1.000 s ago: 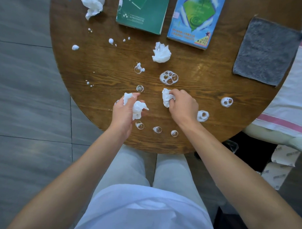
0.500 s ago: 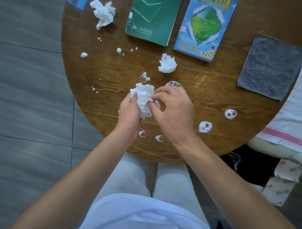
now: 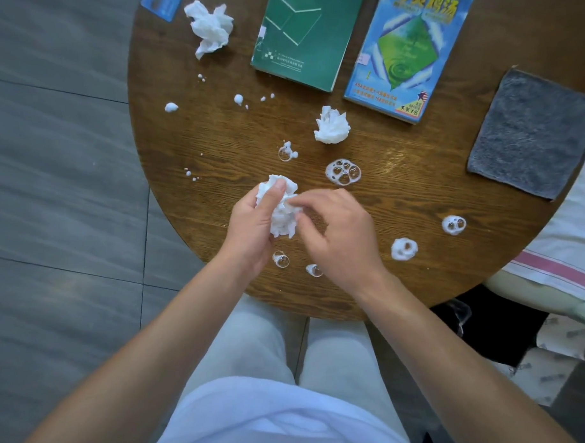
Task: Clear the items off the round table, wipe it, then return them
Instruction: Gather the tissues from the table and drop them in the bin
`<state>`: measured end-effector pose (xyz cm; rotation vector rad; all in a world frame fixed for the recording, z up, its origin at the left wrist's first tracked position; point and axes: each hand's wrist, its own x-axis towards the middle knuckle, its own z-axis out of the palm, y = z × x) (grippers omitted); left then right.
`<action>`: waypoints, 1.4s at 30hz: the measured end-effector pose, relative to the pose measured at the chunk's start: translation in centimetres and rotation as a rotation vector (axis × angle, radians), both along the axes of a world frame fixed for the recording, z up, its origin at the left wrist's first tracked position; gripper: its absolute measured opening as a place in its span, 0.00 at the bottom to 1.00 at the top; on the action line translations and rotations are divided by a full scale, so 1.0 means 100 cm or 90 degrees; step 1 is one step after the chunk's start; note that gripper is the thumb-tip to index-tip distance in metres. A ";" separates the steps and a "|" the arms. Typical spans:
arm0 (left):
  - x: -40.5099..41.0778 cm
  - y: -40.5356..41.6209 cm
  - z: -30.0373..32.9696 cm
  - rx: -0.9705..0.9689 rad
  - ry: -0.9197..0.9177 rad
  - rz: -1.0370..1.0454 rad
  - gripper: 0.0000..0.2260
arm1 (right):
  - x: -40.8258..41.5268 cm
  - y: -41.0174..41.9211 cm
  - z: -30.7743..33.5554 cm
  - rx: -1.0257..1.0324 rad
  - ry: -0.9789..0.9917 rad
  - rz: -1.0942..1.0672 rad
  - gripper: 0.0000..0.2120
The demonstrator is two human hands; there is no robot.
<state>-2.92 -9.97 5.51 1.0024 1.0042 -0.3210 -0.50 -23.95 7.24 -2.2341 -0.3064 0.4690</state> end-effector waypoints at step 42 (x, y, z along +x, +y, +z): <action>0.023 0.087 0.098 -0.030 -0.160 -0.121 0.12 | 0.023 0.056 0.096 0.136 -0.028 -0.148 0.05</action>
